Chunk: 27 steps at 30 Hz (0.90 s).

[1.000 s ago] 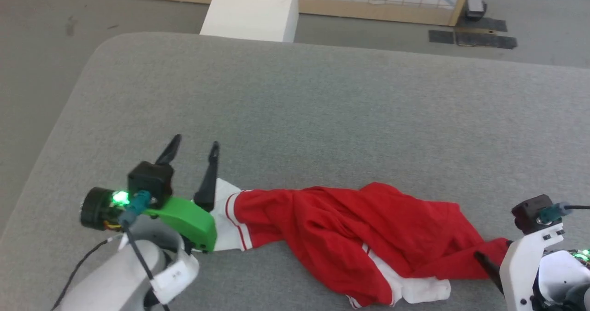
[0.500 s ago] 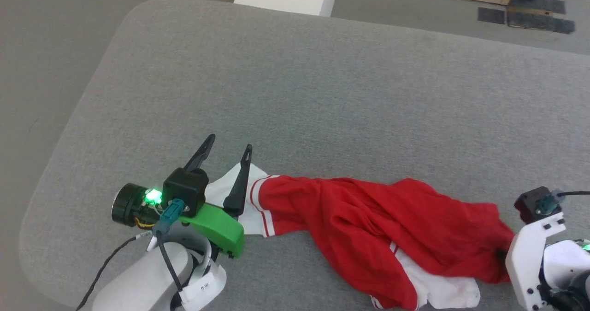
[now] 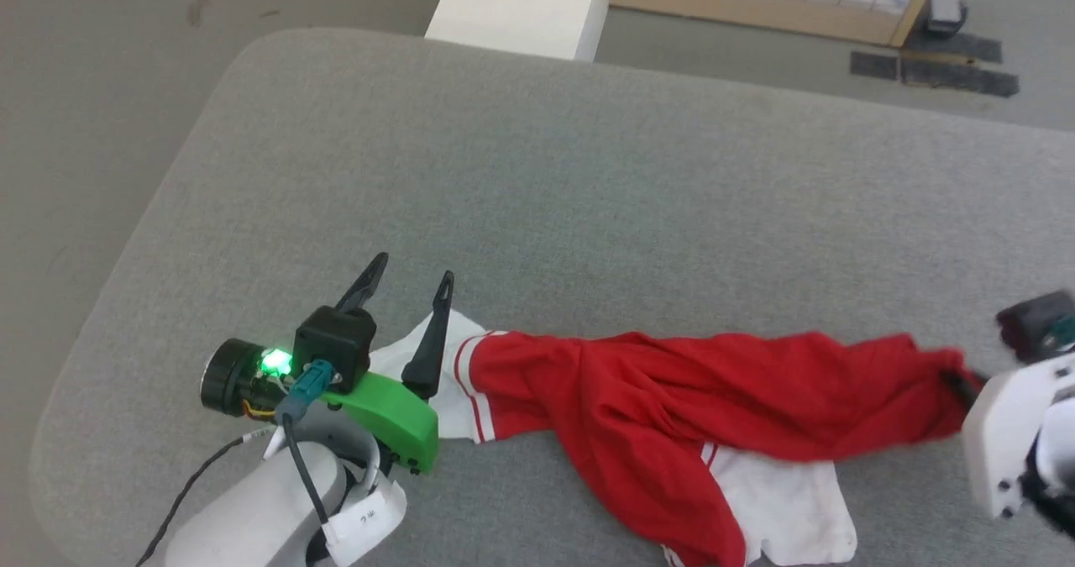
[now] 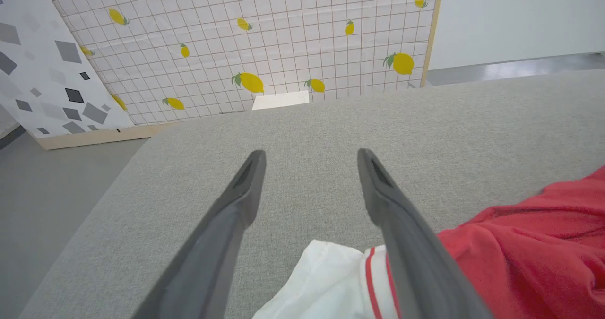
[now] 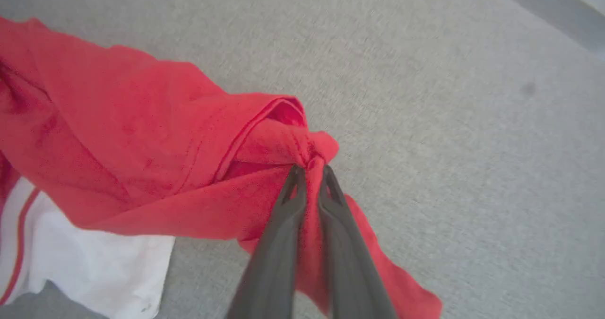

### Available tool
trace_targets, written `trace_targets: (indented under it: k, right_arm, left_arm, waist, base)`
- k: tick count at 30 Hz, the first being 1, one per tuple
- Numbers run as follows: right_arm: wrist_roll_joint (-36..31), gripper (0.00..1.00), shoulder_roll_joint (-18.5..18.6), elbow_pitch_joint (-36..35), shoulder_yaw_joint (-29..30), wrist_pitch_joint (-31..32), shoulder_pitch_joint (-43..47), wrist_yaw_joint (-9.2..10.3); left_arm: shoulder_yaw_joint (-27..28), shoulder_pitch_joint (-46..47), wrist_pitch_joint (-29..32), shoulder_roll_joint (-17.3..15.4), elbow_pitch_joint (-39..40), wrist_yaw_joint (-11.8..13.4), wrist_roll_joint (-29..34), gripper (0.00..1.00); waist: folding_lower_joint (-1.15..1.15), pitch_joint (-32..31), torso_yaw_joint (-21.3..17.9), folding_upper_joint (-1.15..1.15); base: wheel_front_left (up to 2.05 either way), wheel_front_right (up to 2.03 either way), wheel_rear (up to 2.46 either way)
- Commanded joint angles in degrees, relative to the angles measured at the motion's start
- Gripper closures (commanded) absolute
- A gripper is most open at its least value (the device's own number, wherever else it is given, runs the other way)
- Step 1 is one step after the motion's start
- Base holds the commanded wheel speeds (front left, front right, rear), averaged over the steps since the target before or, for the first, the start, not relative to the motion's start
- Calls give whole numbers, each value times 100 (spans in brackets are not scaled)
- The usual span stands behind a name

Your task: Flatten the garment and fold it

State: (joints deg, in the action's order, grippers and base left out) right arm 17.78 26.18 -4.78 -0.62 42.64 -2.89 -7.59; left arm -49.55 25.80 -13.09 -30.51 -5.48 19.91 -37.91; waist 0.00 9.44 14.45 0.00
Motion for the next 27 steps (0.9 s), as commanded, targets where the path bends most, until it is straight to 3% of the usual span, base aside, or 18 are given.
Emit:
trace_targets:
  k: [1,6,10,19,23,27]
  right_arm:
    - [30,100,72,-143,114,-104,-215,10]
    - [69,100,331,-363,378,-337,-927,10]
    - [77,100,711,-168,180,-494,-1752,10]
    - [-206,100,1517,1313,-1213,-1260,-4397,10]
    - [-411,100,1550,2185,-1741,-1706,-5402,10]
    - [-543,100,1498,2931,-2358,-1957,-5822,10]
  left_arm:
    - [-17,-39,29,0,-3,-31,-28,0]
    - [-57,8,70,45,85,-40,-27,0]
    - [-69,98,65,130,172,-42,-9,0]
    - [-79,441,-34,483,166,-105,105,0]
    - [-71,583,-87,702,69,-158,143,0]
    - [-10,641,-132,854,-10,-179,167,0]
  waist:
    - [0,-205,-162,0]
    - [0,-122,-88,0]
    - [0,152,86,0]
    - [0,998,596,0]
    - [0,1232,827,0]
    - [0,1355,950,0]
  base:
    - [0,0,0]
    - [0,0,0]
    - [0,0,0]
    - [0,0,0]
    - [0,0,0]
    - [0,0,0]
